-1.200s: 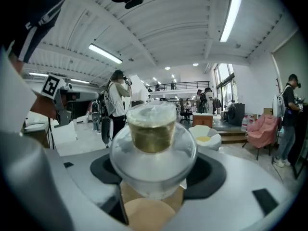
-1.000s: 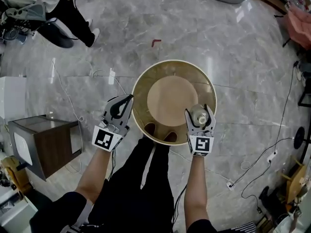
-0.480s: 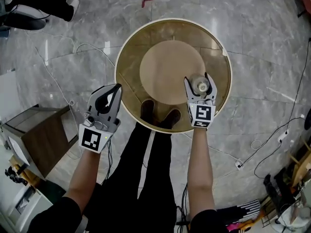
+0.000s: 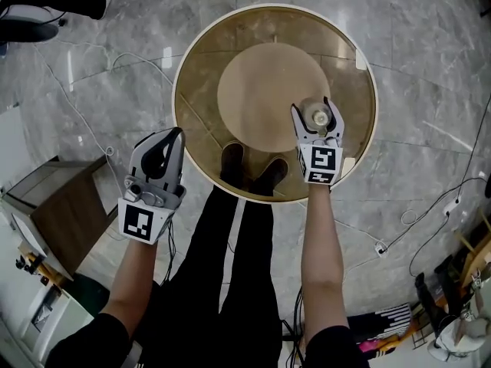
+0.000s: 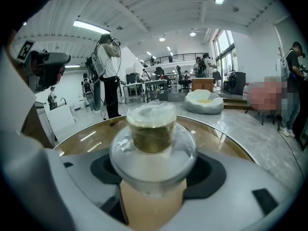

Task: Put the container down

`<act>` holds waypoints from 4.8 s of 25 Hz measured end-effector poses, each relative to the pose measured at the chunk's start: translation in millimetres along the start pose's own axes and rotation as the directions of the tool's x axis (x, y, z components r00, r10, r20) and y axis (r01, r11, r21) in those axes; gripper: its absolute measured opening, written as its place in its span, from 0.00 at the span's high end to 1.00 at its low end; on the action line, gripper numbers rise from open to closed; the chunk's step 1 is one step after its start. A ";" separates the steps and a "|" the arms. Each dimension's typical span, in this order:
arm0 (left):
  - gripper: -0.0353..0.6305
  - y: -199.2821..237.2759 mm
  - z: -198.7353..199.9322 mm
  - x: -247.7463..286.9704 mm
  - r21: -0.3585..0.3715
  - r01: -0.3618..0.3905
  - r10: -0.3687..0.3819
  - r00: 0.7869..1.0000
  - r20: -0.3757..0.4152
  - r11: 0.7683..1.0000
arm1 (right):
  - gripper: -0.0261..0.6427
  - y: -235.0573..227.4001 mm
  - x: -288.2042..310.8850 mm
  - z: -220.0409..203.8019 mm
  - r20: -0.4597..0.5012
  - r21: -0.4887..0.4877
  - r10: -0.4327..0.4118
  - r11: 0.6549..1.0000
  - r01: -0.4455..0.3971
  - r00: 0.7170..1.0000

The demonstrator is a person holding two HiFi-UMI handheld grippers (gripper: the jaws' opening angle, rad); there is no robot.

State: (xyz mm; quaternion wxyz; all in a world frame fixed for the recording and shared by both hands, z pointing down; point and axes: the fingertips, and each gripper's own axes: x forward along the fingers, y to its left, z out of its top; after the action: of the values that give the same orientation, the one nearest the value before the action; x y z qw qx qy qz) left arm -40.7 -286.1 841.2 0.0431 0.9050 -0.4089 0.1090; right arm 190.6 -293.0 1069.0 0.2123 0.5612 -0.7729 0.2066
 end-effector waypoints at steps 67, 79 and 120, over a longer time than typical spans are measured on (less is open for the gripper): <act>0.91 -65.4 400.2 -114.0 0.041 0.066 -0.074 0.965 0.250 0.997 | 0.45 66.3 -425.9 437.7 0.495 -0.028 -0.051 0.997 0.074 0.867; 0.91 -78.3 396.8 -107.9 0.057 0.096 -0.106 0.969 0.225 0.994 | 0.45 66.6 -421.2 450.2 0.495 -0.016 -0.070 0.996 0.090 0.866; 0.91 -62.1 414.2 -103.8 -0.012 0.111 -0.103 0.954 0.282 0.994 | 0.92 78.8 -430.5 474.1 0.548 -0.074 -0.061 0.990 0.121 0.834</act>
State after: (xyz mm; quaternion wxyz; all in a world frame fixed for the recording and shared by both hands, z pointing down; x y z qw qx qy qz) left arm 6.3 -238.4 414.9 0.0027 0.9314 -0.3629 -0.0288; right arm 190.2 -199.3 430.6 0.0231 0.6208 -0.7835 -0.0129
